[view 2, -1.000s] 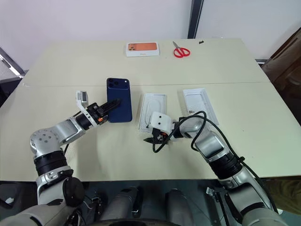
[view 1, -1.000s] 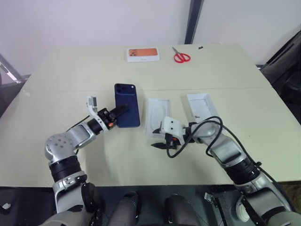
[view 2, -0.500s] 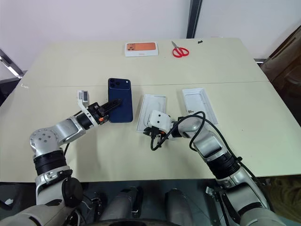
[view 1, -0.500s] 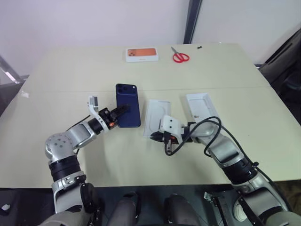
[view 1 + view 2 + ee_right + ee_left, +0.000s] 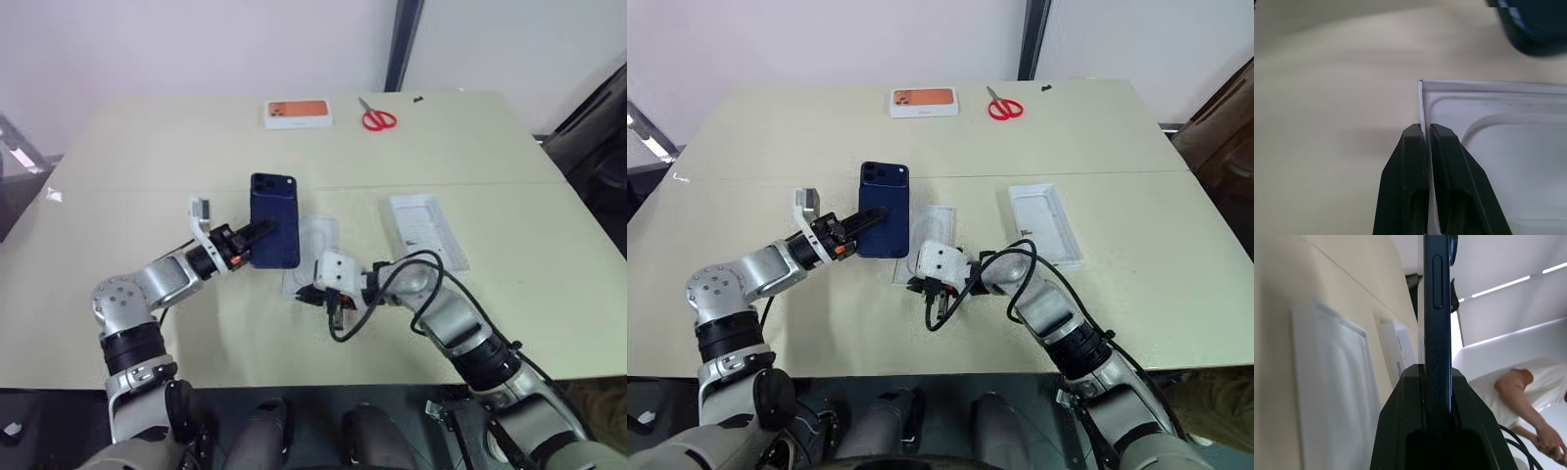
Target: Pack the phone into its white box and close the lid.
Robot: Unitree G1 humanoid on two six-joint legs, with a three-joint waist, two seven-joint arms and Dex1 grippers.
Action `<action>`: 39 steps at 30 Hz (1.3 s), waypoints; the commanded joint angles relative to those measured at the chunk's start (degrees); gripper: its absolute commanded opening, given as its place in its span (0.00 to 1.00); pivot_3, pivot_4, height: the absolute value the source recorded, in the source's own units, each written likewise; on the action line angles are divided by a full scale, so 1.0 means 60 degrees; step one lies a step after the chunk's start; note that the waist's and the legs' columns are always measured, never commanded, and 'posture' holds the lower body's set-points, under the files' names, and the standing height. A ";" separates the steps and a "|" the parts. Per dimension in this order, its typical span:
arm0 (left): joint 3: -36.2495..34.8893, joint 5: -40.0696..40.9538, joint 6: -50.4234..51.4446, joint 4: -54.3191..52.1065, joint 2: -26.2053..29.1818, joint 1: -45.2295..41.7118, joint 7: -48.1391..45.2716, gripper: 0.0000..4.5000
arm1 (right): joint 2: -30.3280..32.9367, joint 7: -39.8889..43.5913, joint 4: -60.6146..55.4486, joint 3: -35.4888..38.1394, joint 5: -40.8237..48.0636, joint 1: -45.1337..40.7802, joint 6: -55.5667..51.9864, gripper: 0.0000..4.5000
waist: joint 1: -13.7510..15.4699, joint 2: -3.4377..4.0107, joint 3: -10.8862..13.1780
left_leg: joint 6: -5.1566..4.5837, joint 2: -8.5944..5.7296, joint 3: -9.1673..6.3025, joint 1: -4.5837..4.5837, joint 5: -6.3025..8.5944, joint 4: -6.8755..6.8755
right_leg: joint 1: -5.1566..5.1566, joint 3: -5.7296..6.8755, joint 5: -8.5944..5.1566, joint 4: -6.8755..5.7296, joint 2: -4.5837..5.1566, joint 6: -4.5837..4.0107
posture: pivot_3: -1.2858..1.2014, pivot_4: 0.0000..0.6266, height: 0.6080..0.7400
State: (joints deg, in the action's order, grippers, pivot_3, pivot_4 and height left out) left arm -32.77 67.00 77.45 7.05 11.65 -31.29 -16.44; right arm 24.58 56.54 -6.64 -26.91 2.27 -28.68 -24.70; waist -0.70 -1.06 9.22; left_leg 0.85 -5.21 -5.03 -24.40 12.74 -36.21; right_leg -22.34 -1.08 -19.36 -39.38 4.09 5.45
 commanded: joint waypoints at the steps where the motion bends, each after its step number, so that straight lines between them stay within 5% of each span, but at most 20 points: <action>1: 0.0138 0.0593 0.0047 -0.0494 -0.0152 0.0097 0.0163 0.00 | 0.0047 0.0139 -0.0611 -0.0087 0.0041 0.0049 0.0225 0.04 | -0.0006 0.0000 0.0000 | 0.0000 0.0000 0.0000 0.0000 0.0000 -0.0001 | 0.0001 0.0000 0.0000 0.0000 0.0000 0.0000 | 0.52 0.24 0.95; 4: 0.0194 0.0699 -0.0108 -0.0673 -0.0278 0.0284 0.0347 0.00 | 0.0155 0.0222 -0.0748 -0.0032 0.0086 0.0052 0.0248 0.04 | -0.0017 0.0000 0.0000 | 0.0000 0.0002 0.0000 0.0001 0.0000 -0.0001 | -0.0001 -0.0001 0.0000 -0.0001 -0.0001 0.0000 | 0.52 0.24 0.95; 10: 0.0370 0.0730 -0.0371 -0.0802 -0.0280 0.0492 0.0493 0.00 | 0.0524 0.0384 -0.1286 0.0364 0.0438 0.0178 -0.0128 0.66 | -0.0007 -0.0001 0.0000 | 0.0000 0.0001 0.0000 0.0001 0.0000 0.0000 | -0.0001 -0.0001 0.0000 -0.0001 -0.0001 0.0000 | 0.52 0.24 0.95; 18: 0.0986 0.0434 -0.0681 -0.0807 -0.0134 0.0822 0.0210 0.00 | 0.1419 0.0918 -0.2844 0.1800 0.2177 0.0834 -0.1012 0.66 | 0.0018 -0.0003 0.0001 | -0.0001 0.0001 -0.0001 0.0000 0.0001 -0.0001 | 0.0006 -0.0001 0.0000 0.0004 0.0001 0.0000 | 0.52 0.24 0.95; 26: 0.1094 0.0600 -0.1016 -0.0651 -0.0324 0.1041 0.0658 0.00 | 0.2289 0.0559 -0.1553 0.2422 0.1674 0.1294 -0.0098 0.66 | -0.0007 -0.0008 0.0004 | -0.0005 0.0002 0.0001 0.0001 0.0002 -0.0001 | 0.0007 -0.0002 0.0000 0.0004 0.0001 0.0000 | 0.52 0.24 0.95; 35: 0.1564 0.0602 -0.0768 -0.1001 -0.0221 0.1127 0.0809 0.97 | 0.1622 0.0083 -0.1296 0.2122 0.1550 0.0901 -0.0017 0.66 | 0.0037 -0.0008 0.0004 | -0.0003 0.0002 0.0002 0.0000 0.0000 -0.0007 | 0.0012 -0.0002 0.0000 0.0003 0.0000 0.0000 | 0.52 0.24 0.95; 39: 0.1635 0.0626 -0.0844 -0.1059 0.0007 0.1135 0.0730 0.97 | 0.1579 0.0018 -0.0999 0.2130 0.1513 0.0756 0.0126 0.66 | 0.0023 -0.0008 0.0004 | -0.0003 0.0001 0.0001 0.0002 0.0000 -0.0009 | 0.0014 -0.0001 0.0000 0.0003 0.0000 0.0000 | 0.52 0.24 0.95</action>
State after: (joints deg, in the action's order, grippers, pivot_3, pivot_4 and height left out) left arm -23.21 69.99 72.87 2.39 10.94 -24.28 -11.27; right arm 34.48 56.86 -12.55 -15.05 11.34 -23.33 -25.30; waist -0.56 -1.11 9.25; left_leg 0.83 -5.20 -5.02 -24.38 12.74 -36.25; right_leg -22.26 -1.09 -19.36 -39.36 4.09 5.45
